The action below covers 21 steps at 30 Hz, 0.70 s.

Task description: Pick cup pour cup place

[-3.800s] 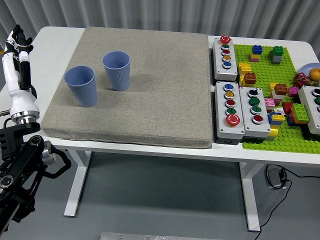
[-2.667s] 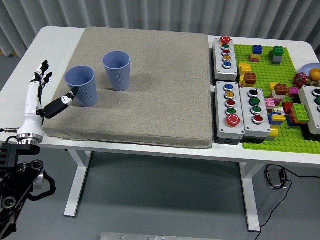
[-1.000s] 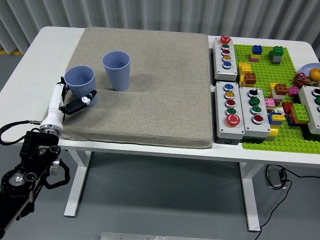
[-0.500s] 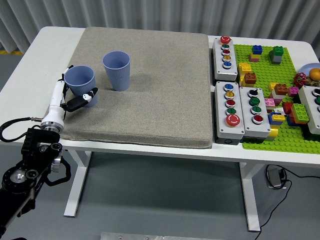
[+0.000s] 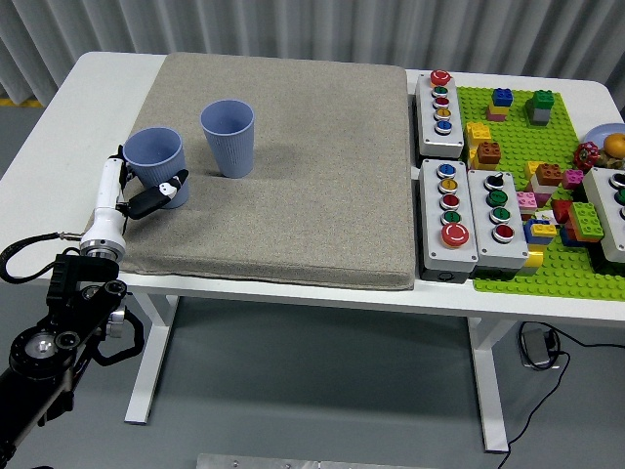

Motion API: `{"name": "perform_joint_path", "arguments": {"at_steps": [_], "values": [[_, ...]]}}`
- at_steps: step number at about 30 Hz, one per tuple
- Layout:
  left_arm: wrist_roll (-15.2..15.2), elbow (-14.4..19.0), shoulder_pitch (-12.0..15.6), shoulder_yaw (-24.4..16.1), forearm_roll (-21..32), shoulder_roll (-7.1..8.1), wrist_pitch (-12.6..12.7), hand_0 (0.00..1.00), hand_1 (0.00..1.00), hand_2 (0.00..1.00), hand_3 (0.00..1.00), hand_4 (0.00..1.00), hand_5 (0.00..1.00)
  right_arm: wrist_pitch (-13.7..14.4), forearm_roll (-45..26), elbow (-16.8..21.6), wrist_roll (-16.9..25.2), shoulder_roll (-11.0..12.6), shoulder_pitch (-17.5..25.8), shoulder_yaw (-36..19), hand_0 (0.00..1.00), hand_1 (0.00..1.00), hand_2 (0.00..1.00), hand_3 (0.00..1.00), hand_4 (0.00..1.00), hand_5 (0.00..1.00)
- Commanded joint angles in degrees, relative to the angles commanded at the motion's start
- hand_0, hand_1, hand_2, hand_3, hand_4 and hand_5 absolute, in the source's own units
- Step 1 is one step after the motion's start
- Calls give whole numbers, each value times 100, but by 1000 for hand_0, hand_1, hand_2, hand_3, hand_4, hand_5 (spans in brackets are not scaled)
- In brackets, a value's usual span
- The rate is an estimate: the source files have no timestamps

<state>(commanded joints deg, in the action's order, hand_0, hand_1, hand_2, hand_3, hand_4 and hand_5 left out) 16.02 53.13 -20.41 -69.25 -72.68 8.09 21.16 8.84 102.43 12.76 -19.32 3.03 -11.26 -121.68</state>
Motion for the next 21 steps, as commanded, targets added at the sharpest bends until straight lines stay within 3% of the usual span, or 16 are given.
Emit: {"name": "perform_joint_path", "arguments": {"at_steps": [4, 5, 14, 21], "values": [[20, 16, 6, 15, 13, -16, 25, 625, 621, 725, 674, 840, 223, 4, -10, -4, 8, 0, -13, 3, 675, 604, 571, 603, 2, 254], [21, 17, 7, 16, 13, -17, 26, 560, 535, 606, 615, 831, 223, 5, -12, -4, 8, 0, -13, 3, 675, 604, 571, 603, 2, 252], [53, 83, 27, -28, -20, -31, 99, 544, 526, 592, 597, 826, 224, 5, -34, -7, 12, 4, -24, 15, 675, 604, 571, 603, 2, 250], [-153, 379, -3, -263, -649, 102, 79, 540, 523, 589, 595, 824, 214, 7, -41, -11, 25, 12, -16, 5, 675, 604, 571, 602, 2, 250]]}}
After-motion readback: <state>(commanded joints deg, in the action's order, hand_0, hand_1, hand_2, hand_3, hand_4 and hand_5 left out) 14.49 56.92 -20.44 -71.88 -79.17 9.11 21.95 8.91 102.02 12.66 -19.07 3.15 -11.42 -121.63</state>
